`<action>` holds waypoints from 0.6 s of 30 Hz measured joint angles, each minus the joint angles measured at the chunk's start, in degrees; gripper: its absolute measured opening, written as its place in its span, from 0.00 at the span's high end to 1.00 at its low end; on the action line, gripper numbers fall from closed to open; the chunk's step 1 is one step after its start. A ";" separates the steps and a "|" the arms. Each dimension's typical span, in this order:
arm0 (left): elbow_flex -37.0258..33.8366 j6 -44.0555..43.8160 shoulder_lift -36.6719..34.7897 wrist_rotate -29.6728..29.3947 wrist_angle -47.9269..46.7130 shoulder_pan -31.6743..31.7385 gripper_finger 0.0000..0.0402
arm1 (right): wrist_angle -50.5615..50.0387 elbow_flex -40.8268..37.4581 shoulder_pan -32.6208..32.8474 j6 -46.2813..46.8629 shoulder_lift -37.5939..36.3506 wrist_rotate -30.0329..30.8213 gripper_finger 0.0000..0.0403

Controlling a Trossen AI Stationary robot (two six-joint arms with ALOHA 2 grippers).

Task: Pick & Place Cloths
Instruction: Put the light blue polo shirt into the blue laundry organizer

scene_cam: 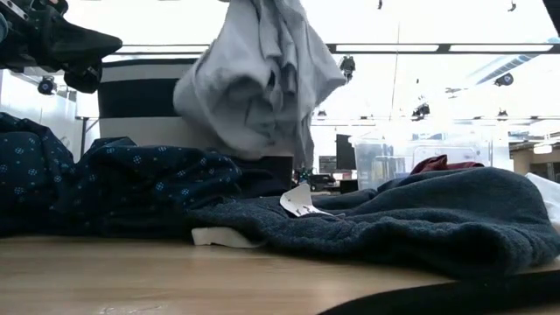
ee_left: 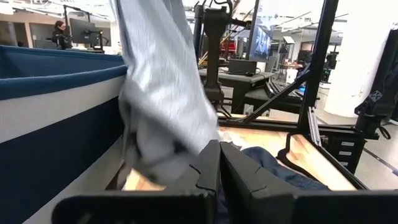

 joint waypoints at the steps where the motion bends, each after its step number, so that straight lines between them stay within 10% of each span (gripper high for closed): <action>1: 0.00 0.00 0.01 0.00 0.00 0.00 0.97 | 1.87 0.01 -0.91 -0.67 0.13 -0.60 0.97; 18: 0.00 0.02 0.01 0.00 0.00 -0.04 0.97 | -6.37 -0.03 -13.57 16.43 9.65 -10.43 0.97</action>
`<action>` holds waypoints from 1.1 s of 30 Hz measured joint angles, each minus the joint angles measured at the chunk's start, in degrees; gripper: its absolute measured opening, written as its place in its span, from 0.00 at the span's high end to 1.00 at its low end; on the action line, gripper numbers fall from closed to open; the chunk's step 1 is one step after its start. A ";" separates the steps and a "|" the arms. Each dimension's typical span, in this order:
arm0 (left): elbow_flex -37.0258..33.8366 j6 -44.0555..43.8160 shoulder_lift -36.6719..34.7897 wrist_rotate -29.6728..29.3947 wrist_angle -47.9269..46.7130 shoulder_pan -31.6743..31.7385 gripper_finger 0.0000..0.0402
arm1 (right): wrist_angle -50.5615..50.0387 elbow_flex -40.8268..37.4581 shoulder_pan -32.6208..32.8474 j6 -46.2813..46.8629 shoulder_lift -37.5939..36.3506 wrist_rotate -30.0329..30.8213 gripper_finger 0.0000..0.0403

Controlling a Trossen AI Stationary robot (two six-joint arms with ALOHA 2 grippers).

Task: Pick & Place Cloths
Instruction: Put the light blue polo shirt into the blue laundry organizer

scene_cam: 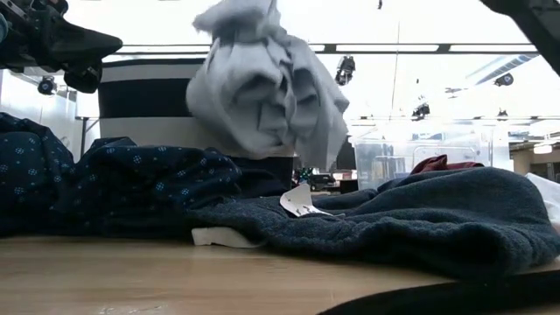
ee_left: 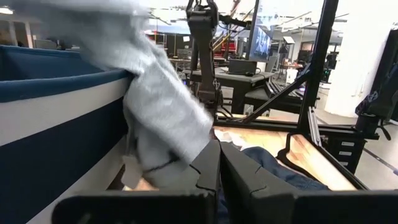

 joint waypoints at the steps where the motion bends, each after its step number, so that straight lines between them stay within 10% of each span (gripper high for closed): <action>1: 0.00 -0.02 0.00 0.00 0.00 0.00 0.97 | -1.09 0.00 -0.48 0.67 1.30 -0.05 0.97; 15: 0.00 -0.01 0.00 0.00 0.00 0.02 0.97 | -18.82 0.11 -2.24 2.10 10.99 0.54 0.89; 33: 0.00 -0.02 0.00 0.00 0.00 0.07 0.97 | -25.75 0.26 4.45 4.79 4.45 1.92 0.39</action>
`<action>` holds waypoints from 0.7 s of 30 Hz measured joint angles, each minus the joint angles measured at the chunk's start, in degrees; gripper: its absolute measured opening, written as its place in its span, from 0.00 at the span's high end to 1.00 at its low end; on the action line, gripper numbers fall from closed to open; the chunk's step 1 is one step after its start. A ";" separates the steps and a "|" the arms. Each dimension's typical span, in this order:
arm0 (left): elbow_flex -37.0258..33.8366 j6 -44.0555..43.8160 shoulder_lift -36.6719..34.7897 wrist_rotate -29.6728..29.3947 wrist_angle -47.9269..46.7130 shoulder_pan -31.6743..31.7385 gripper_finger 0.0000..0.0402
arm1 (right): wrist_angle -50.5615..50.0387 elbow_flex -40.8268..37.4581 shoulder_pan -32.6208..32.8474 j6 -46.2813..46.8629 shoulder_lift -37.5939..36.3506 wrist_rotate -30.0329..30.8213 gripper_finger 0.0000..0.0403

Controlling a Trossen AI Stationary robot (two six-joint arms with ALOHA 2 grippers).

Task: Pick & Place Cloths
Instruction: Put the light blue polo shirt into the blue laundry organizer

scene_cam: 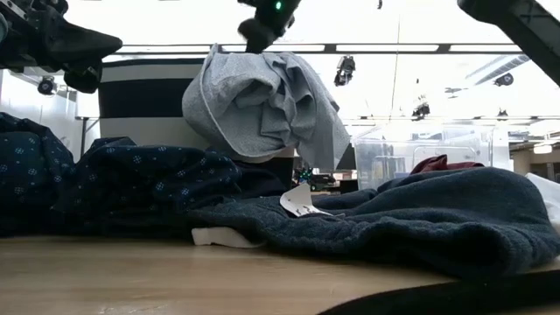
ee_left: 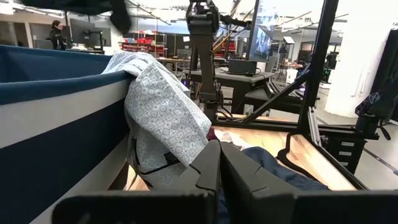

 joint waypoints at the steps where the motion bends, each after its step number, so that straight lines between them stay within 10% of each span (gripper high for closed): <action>1: 0.00 0.00 0.00 0.00 0.00 0.00 0.97 | -1.40 0.01 0.81 0.28 -0.60 -0.45 0.37; 21: 0.00 0.01 0.00 0.00 0.00 -0.07 0.97 | -27.47 -6.84 14.06 24.12 -7.01 -18.61 0.45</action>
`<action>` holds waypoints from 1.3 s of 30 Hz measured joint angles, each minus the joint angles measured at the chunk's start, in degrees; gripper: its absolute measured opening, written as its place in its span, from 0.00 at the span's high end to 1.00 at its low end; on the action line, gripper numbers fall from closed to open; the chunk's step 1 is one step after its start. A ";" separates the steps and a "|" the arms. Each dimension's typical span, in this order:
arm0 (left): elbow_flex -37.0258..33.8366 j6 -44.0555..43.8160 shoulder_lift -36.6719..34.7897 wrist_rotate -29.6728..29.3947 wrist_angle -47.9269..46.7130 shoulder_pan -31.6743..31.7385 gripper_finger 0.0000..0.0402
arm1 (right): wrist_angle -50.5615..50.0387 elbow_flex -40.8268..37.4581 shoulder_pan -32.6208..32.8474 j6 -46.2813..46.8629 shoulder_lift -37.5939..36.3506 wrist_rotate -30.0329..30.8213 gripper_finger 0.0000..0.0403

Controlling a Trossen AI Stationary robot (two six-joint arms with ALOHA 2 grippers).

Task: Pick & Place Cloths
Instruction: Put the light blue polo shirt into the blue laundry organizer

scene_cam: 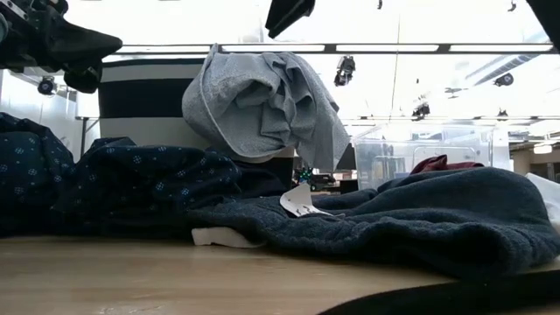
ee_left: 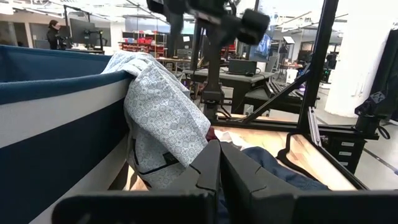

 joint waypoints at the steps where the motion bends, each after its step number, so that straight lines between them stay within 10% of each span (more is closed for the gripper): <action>1: 0.00 0.00 0.00 0.00 -0.02 0.00 0.97 | 0.00 -1.23 0.73 0.35 -0.21 0.81 0.45; 24: 0.00 0.01 0.20 0.00 0.01 0.02 0.97 | 46.38 -59.73 13.04 20.52 -23.89 28.59 0.58; 39: 0.00 0.01 0.55 0.00 -0.06 0.07 0.97 | 85.96 -74.73 8.75 12.08 -18.34 33.18 0.27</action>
